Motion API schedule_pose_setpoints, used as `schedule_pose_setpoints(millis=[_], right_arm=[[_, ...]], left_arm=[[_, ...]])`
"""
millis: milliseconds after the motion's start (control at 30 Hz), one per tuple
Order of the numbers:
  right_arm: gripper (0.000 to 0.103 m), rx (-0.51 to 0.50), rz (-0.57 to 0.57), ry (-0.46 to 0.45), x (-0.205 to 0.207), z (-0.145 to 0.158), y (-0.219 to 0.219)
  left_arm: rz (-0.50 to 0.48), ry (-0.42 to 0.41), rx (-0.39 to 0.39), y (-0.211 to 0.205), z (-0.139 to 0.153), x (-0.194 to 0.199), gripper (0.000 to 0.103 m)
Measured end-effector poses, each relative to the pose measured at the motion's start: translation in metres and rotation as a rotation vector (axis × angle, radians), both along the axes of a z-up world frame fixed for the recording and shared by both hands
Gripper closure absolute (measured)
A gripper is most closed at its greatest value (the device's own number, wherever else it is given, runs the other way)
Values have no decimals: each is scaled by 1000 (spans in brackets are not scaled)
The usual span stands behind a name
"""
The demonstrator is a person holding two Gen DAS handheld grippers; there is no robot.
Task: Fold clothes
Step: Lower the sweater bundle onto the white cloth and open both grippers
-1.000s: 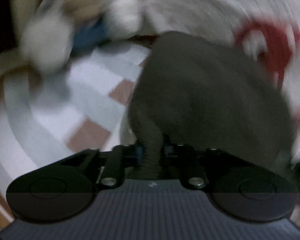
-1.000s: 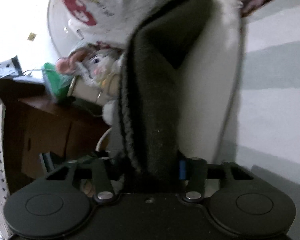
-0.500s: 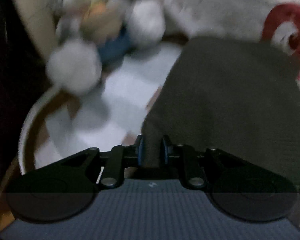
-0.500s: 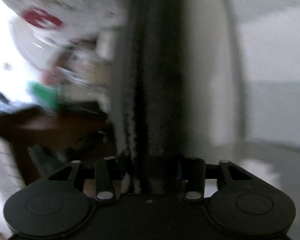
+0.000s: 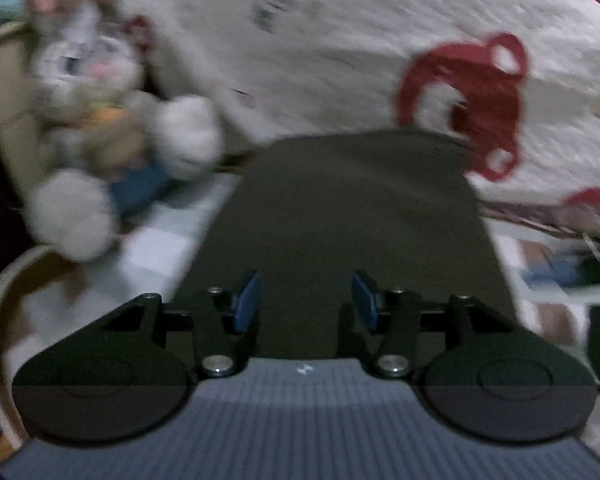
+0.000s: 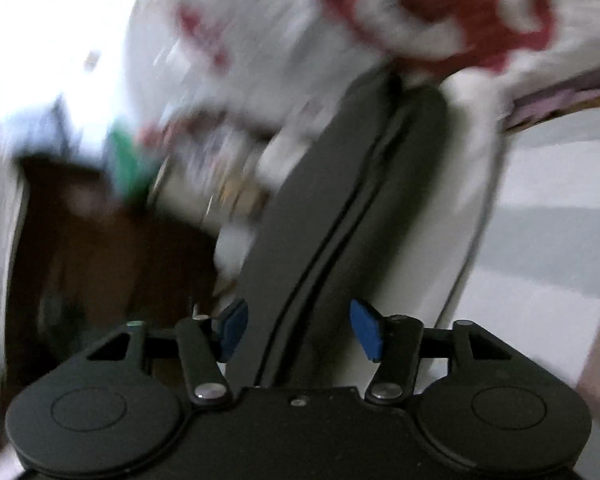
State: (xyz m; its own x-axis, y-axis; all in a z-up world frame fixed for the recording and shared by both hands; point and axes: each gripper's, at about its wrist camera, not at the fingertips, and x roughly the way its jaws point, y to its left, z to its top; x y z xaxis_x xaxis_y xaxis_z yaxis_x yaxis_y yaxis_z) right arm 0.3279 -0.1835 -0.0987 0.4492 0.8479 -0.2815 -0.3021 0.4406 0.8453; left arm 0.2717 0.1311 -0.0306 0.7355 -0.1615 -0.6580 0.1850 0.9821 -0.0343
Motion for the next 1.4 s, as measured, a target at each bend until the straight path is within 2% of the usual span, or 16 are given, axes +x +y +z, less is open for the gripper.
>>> schedule_pose_setpoints(millis=[67, 100, 167, 200, 333, 467, 533, 600, 700, 767, 800, 900, 1100, 1200, 1333, 1400], right_arm=[[25, 33, -66, 25, 22, 0, -11], [21, -4, -70, 15, 34, 2, -10], [22, -70, -72, -2, 50, 3, -4], [22, -84, -76, 1, 53, -1, -3], [22, -141, -93, 13, 64, -20, -1], [22, -148, -138, -2, 83, -32, 6], [38, -124, -103, 2, 97, -38, 11], [65, -156, -110, -81, 97, -27, 12], [72, -149, -139, -253, 87, 1, 6], [72, -182, -163, -334, 81, 4, 7], [71, -257, -157, -319, 85, -6, 12], [63, -331, -166, -197, 91, -37, 12], [55, -370, -212, -205, 69, -18, 5], [51, -222, -205, -162, 65, -18, -22], [49, -186, -183, -126, 42, -18, -51], [49, -201, -150, -159, 20, -10, -60]], left_arm=[[-76, 54, -26, -19, -12, -1, 52], [-100, 74, -10, -30, -19, -4, 48], [-127, 90, 116, -50, -31, -7, 47], [-130, 88, 132, -53, -33, -8, 47], [-116, 114, 44, -43, -31, -5, 48], [-123, 134, 59, -44, -30, -5, 48], [-113, 147, 90, -52, -28, 2, 48], [-123, 141, 110, -57, -26, 3, 49], [-163, 86, 89, -60, -19, -5, 53], [-184, 5, 141, -71, -19, -17, 56], [-189, -25, 182, -78, -21, -22, 56], [-122, 8, 119, -85, -31, -25, 56], [65, 25, 12, -79, -29, -43, 55], [155, 6, -36, -75, -30, -65, 52], [191, 57, -54, -76, -35, -77, 48], [203, 80, -67, -81, -30, -80, 47]])
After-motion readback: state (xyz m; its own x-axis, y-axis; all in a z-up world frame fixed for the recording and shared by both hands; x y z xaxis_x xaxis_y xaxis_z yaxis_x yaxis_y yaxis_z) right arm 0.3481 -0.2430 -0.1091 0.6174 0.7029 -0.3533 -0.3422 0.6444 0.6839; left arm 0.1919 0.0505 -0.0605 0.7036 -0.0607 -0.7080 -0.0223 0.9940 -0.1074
